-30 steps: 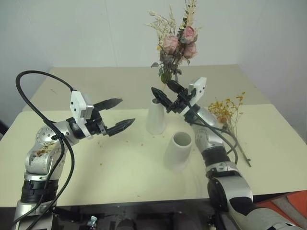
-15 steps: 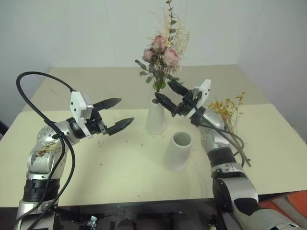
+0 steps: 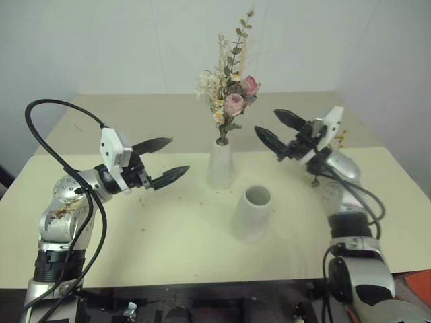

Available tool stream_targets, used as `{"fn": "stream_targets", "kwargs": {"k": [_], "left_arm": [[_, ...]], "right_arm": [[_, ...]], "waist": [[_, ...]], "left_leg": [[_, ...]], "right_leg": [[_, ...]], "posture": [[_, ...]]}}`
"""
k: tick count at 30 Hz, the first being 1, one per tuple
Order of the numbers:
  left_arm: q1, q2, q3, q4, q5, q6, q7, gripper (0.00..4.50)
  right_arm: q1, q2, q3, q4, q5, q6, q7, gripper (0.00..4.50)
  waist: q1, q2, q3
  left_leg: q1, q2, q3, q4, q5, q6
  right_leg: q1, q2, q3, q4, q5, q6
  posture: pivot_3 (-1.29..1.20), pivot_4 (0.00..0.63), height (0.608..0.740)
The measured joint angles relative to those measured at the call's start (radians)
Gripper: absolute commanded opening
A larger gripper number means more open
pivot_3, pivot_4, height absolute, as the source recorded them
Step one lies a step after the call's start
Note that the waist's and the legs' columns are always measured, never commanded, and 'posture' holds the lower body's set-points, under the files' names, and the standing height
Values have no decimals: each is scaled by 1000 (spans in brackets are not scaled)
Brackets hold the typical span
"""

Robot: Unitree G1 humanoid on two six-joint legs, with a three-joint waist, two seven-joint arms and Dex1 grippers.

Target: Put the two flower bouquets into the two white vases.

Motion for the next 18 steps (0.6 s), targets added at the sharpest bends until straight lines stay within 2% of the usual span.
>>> {"fn": "stream_targets", "kwargs": {"k": [4, 6, 10, 11, 14, 18], "left_arm": [[-3, 5, -4, -20, -9, 32, -9, 4500], [5, 35, -24, -32, 4, 33, -34, 4500], [30, 58, -48, -41, 17, 5, -101, 4500], [30, 59, -57, -41, 21, 1, -113, 4500], [30, 61, -85, -39, 46, -14, -132, 4500], [22, 67, -113, -38, 65, -30, -153, 4500]], "right_arm": [[68, -131, -12, -167, -57, 188, -146, 4487], [104, -231, 3, -262, -106, 355, -209, 4487], [165, -387, 30, -441, -94, 721, -215, 4487], [168, -410, 52, -473, -94, 809, -220, 4487], [144, -451, 119, -492, -94, 1032, -240, 4487], [101, -526, 199, -453, -114, 1196, -240, 4487]], "waist": [[-1, 0, 0], [0, 0, 0], [-2, 0, 0], [-2, 0, 0], [-2, 0, 0], [3, 0, 0]], "left_leg": [[0, 0, 0, 0, 0, 0], [0, 0, 0, 0, 0, 0], [0, 0, 1, 0, 0, 0], [0, 0, 1, 0, 0, 0], [0, 0, 1, 1, 1, 2], [0, 0, 1, 1, 1, 2]], "right_leg": [[0, 0, 0, 0, 0, 0], [0, 0, 0, 0, 0, 0], [0, 1, 1, -1, -2, 1], [0, 0, 1, -1, -5, 7], [1, 0, 2, -1, -5, 8], [1, 0, 1, -2, -5, 8]], "posture": [[0, 150, 740], [0, 150, 740], [0, 150, 740], [0, 150, 740], [0, 150, 740], [0, 150, 740]]}}
